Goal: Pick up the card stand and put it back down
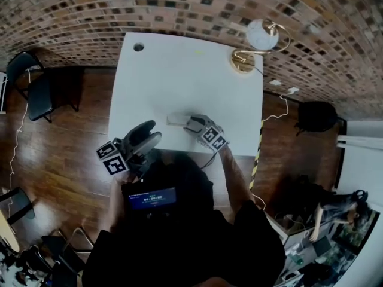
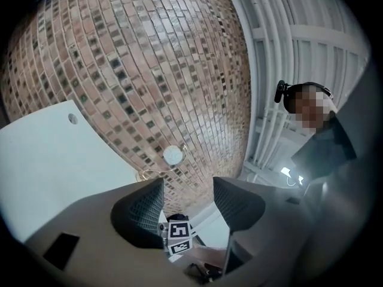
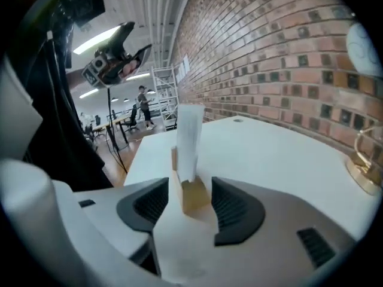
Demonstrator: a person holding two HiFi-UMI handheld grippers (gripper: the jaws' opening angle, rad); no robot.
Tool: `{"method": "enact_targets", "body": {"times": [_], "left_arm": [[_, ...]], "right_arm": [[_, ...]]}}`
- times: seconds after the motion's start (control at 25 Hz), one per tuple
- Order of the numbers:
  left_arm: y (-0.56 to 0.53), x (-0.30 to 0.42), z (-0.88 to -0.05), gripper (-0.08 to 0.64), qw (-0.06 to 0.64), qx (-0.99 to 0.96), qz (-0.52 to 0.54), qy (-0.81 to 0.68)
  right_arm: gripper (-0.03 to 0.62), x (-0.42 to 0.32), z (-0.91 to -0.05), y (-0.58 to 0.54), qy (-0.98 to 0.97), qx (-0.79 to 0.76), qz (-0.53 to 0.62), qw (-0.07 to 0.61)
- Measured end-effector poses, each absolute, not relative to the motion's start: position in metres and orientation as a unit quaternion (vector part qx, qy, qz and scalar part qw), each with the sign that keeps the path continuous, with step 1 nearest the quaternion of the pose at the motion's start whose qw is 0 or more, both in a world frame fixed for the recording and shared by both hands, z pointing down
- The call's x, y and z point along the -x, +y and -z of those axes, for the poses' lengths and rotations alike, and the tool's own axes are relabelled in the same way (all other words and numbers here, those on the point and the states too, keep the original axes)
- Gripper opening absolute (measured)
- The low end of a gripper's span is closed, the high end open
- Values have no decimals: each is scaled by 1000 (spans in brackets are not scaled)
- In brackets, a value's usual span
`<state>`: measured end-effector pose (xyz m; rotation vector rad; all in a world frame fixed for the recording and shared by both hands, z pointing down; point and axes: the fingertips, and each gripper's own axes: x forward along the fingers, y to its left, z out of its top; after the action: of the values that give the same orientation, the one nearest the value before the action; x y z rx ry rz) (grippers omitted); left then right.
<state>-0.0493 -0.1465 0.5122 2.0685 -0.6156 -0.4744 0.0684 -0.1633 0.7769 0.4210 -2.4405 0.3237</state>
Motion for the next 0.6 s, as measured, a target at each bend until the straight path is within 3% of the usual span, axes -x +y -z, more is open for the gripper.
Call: {"method": "enact_targets", "body": {"times": [0.36,0.6], "left_arm": [[-154,40,-508,255,442,-838,172,-271],[-154,37,-506,255,441,-841,173,-260]], "right_arm": [[215,-37,-813,-164,-935,-76,-52,341],[201,-41,-780,-172,-947,-120,-112,277]]}}
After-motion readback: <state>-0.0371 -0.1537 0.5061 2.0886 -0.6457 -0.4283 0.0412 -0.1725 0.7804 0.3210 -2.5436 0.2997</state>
